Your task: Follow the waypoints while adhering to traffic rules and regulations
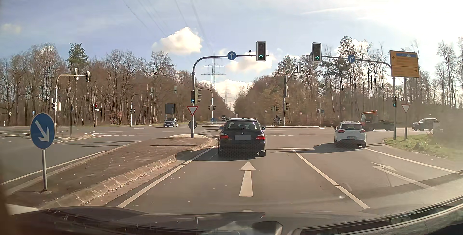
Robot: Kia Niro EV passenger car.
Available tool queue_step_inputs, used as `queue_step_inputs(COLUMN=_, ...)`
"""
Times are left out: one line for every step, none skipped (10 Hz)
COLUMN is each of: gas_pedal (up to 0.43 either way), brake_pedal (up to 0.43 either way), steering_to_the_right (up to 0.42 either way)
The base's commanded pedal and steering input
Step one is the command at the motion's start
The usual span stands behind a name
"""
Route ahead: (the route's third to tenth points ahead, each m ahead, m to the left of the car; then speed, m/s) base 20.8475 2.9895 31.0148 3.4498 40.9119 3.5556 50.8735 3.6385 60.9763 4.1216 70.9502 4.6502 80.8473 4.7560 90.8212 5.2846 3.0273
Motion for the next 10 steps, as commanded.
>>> queue_step_inputs(gas_pedal=0.311, brake_pedal=0.0, steering_to_the_right=0.005)
queue_step_inputs(gas_pedal=0.311, brake_pedal=0.0, steering_to_the_right=0.005)
queue_step_inputs(gas_pedal=0.319, brake_pedal=0.0, steering_to_the_right=0.005)
queue_step_inputs(gas_pedal=0.319, brake_pedal=0.0, steering_to_the_right=0.005)
queue_step_inputs(gas_pedal=0.319, brake_pedal=0.0, steering_to_the_right=0.005)
queue_step_inputs(gas_pedal=0.319, brake_pedal=0.0, steering_to_the_right=0.004)
queue_step_inputs(gas_pedal=0.319, brake_pedal=0.0, steering_to_the_right=0.004)
queue_step_inputs(gas_pedal=0.331, brake_pedal=0.0, steering_to_the_right=0.004)
queue_step_inputs(gas_pedal=0.331, brake_pedal=0.0, steering_to_the_right=0.004)
queue_step_inputs(gas_pedal=0.331, brake_pedal=0.0, steering_to_the_right=0.004)
